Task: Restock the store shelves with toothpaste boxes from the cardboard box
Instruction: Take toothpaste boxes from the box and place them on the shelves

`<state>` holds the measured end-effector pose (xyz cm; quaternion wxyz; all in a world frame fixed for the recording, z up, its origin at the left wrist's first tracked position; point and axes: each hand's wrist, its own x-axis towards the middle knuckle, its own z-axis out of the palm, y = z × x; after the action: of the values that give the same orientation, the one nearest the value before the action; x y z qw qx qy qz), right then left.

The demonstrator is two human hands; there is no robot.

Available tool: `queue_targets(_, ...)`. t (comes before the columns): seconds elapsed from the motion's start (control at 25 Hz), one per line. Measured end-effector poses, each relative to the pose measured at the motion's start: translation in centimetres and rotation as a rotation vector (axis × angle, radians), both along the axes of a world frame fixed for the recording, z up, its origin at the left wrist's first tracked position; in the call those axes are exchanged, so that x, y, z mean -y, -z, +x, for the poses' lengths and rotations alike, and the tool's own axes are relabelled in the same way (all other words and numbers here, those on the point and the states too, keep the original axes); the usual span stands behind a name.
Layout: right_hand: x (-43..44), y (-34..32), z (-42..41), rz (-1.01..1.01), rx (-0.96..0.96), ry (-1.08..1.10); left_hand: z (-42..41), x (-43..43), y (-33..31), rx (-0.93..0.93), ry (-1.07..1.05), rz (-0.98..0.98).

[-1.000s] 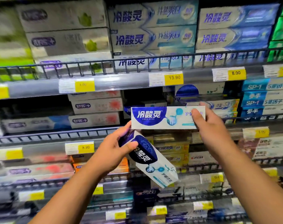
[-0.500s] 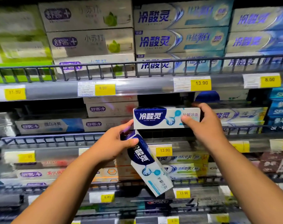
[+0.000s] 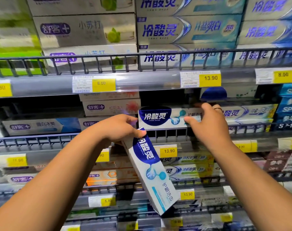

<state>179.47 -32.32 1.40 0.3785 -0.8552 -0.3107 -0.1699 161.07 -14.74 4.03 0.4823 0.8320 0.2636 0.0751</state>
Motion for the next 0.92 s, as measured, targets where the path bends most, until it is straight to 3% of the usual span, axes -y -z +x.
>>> queue_targets(0.28,-0.4,0.1,-0.3,-0.063,0.071,0.044,1.1,1.3,-1.7,-0.213,0.016,0.234)
queue_targets(0.4,-0.2,0.8,-0.1,-0.147,0.112,0.063,1.5,1.6,-2.2,-0.287,0.011,0.264)
queue_targets(0.56,0.5,2.0,0.1,-0.246,0.166,0.122,1.6,2.2,-2.3,-0.376,0.048,0.447)
queue_targets(0.72,0.7,1.9,0.0,-0.268,0.145,0.114,0.9,2.1,-1.5,-0.335,0.042,0.49)
queue_targets(0.92,1.8,2.6,-1.6,-0.076,0.117,0.014,-2.4,2.2,-1.1,-0.098,-0.059,0.427)
